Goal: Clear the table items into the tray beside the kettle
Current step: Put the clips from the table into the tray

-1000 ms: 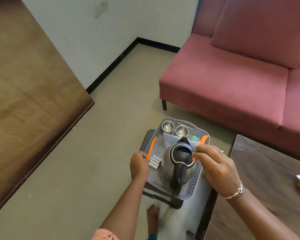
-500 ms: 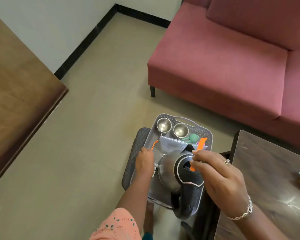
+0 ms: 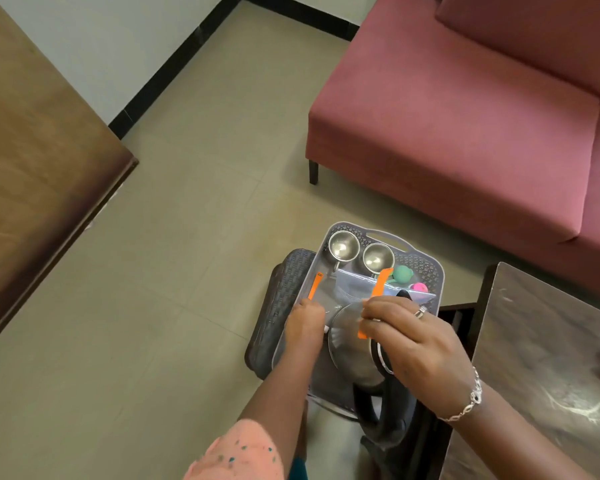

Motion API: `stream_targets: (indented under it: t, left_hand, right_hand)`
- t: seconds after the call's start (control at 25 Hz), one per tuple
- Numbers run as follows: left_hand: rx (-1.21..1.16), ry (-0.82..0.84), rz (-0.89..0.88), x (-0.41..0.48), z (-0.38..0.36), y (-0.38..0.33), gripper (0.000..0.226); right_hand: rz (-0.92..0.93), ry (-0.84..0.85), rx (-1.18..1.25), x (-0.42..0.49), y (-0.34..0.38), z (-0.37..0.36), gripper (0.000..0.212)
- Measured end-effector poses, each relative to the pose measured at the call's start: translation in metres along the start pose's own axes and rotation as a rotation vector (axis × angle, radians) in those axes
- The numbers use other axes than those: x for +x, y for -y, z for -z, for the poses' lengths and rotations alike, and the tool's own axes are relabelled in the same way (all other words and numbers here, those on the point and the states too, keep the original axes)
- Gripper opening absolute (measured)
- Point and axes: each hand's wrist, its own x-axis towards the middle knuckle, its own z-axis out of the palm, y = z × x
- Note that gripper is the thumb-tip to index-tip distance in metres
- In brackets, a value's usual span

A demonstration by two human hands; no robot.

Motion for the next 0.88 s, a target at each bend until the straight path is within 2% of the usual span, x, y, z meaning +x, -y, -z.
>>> stream_targets:
  t: [0.12, 0.2, 0.28, 0.36, 0.44, 0.56, 0.88]
  left_hand:
    - [-0.351, -0.114, 0.158, -0.030, 0.009, 0.017, 0.019]
    - [-0.629, -0.247, 0.240, -0.049, 0.011, 0.030, 0.016]
    - [-0.813, -0.293, 0.276, -0.062, 0.012, 0.040, 0.016]
    - [-0.920, -0.270, 0.268, -0.068, 0.012, 0.043, 0.019]
    - [-0.935, -0.222, 0.256, -0.069, 0.012, 0.042, 0.020]
    - [-0.929, -0.196, 0.293, -0.065, 0.011, 0.036, 0.024]
    - [-0.888, -0.146, 0.284, -0.065, 0.006, 0.036, 0.036]
  right_hand:
    - [0.050, 0.129, -0.011, 0.010, 0.009, -0.018, 0.050]
    - [0.030, 0.289, -0.075, 0.014, 0.016, -0.035, 0.036]
    - [-0.065, 0.501, -0.198, 0.022, 0.026, -0.054, 0.011]
    - [-0.176, 0.778, -0.197, 0.024, 0.028, -0.082, 0.010]
    - [-0.335, 0.936, -0.149, 0.023, 0.027, -0.111, 0.020]
    - [-0.492, 0.961, -0.106, 0.018, 0.018, -0.138, 0.023]
    - [-0.476, 1.120, 0.061, -0.002, 0.000, -0.177, 0.031]
